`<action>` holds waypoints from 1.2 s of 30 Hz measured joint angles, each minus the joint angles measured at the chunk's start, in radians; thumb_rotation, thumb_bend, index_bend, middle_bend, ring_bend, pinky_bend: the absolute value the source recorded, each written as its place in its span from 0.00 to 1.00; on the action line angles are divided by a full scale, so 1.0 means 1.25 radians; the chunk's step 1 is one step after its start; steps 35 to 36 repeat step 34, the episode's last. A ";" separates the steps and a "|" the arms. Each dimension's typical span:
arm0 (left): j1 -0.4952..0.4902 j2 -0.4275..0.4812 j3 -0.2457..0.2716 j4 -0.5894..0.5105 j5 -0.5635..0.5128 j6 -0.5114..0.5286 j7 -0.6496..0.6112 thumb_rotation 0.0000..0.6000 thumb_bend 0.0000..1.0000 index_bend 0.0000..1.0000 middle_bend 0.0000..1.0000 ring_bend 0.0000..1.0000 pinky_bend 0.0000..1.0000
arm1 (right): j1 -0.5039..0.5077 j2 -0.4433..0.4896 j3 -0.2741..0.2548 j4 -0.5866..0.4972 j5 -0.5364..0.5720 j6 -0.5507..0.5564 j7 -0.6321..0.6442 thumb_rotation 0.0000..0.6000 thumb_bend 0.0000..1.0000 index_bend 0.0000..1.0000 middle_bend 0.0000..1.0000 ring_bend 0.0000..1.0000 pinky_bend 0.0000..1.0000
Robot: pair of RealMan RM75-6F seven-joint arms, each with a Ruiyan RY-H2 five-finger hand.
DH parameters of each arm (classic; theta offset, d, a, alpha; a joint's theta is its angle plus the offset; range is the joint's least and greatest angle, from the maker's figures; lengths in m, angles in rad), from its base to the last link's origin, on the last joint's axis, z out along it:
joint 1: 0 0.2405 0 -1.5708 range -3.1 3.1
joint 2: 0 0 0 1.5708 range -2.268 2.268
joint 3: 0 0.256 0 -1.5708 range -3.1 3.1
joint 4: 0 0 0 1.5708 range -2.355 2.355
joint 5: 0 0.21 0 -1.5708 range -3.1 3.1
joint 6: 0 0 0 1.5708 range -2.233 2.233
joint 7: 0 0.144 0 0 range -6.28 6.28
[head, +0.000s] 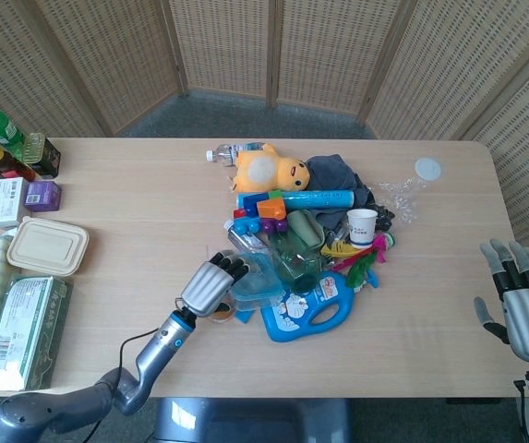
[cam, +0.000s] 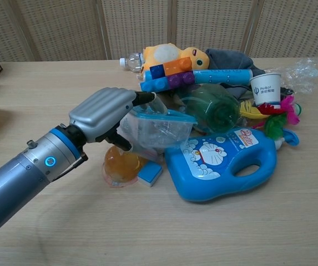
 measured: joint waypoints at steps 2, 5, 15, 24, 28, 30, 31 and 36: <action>-0.001 0.003 -0.003 0.000 0.002 0.010 -0.010 1.00 0.34 0.38 0.41 0.35 0.29 | -0.001 0.002 0.001 -0.001 0.001 0.001 -0.001 0.98 0.41 0.00 0.00 0.00 0.00; -0.001 0.023 -0.008 -0.016 0.003 0.021 -0.016 1.00 0.34 0.38 0.41 0.35 0.30 | 0.000 0.001 0.001 -0.001 0.001 -0.002 0.000 0.98 0.41 0.00 0.00 0.00 0.00; 0.001 0.176 -0.056 -0.210 0.004 0.075 0.001 1.00 0.32 0.38 0.41 0.35 0.29 | 0.013 -0.010 0.004 -0.002 -0.002 -0.016 -0.008 0.98 0.41 0.00 0.00 0.00 0.00; 0.004 0.379 -0.138 -0.428 -0.019 0.101 0.082 1.00 0.32 0.37 0.40 0.34 0.26 | 0.020 -0.015 0.006 -0.007 -0.003 -0.023 -0.019 0.98 0.41 0.00 0.00 0.00 0.00; 0.008 0.440 -0.173 -0.486 -0.034 0.113 0.093 1.00 0.32 0.37 0.40 0.34 0.25 | 0.021 -0.022 0.005 -0.006 -0.001 -0.026 -0.020 0.98 0.40 0.00 0.00 0.00 0.00; 0.011 0.466 -0.187 -0.507 -0.041 0.121 0.095 1.00 0.32 0.37 0.40 0.34 0.25 | 0.022 -0.025 0.005 -0.004 0.000 -0.027 -0.022 0.97 0.41 0.00 0.00 0.00 0.00; 0.013 0.474 -0.192 -0.515 -0.044 0.125 0.096 1.00 0.32 0.37 0.40 0.34 0.25 | 0.022 -0.026 0.005 -0.004 0.000 -0.028 -0.022 0.98 0.41 0.00 0.00 0.00 0.00; 0.017 0.494 -0.203 -0.532 -0.053 0.135 0.099 1.00 0.32 0.36 0.40 0.34 0.25 | 0.025 -0.030 0.005 -0.003 0.000 -0.031 -0.023 0.98 0.41 0.00 0.00 0.00 0.00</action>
